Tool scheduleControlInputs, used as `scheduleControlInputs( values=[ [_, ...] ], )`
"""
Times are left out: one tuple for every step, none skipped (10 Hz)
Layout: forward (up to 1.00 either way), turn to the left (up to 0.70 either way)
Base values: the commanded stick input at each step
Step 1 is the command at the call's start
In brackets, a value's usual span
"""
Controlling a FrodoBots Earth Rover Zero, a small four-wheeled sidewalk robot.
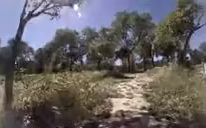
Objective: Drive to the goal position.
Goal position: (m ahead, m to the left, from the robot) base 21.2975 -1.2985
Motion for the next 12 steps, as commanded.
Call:
scheduleControlInputs(
  values=[
    [0.85,-0.08],
    [0.85,0.0],
    [0.85,-0.3],
    [0.85,-0.34],
    [0.85,-0.34],
    [0.85,-0.34],
    [0.85,-0.34],
    [0.85,-0.34],
    [0.85,-0.13],
    [0.85,0.0],
    [0.85,0.0],
    [0.85,0.0]
  ],
)
